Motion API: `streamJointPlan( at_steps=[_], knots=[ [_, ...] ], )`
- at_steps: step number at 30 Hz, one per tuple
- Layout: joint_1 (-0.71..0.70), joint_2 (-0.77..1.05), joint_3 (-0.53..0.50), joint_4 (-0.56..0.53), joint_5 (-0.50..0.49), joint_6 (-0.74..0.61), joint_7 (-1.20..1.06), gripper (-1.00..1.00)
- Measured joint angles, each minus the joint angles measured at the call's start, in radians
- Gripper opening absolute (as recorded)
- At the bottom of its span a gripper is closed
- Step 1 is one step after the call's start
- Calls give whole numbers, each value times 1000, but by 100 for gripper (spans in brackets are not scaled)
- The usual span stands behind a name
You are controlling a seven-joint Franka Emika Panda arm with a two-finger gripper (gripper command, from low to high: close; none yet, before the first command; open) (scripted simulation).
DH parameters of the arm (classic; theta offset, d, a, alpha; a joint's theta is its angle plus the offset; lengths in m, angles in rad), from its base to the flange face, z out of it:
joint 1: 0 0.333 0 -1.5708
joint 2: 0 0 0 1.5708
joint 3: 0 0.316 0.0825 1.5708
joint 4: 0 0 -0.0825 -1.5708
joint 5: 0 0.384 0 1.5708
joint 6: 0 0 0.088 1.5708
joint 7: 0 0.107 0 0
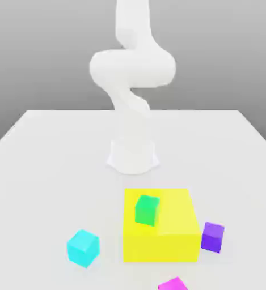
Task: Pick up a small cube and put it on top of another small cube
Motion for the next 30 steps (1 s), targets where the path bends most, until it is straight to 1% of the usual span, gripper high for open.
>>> streamJointPlan(
  at_steps=[14, 22, 28, 29, 30],
  knots=[
    [-115, 514, -35, -198, -16, 270, 136, 0],
    [-167, 804, -66, -310, 23, 423, 179, 0],
    [-195, 1021, -35, -290, 62, 590, 158, 0],
    [-199, 1047, -30, -286, 65, 611, 155, -100],
    [-199, 1047, -30, -286, 65, 611, 155, -100]
  ],
)
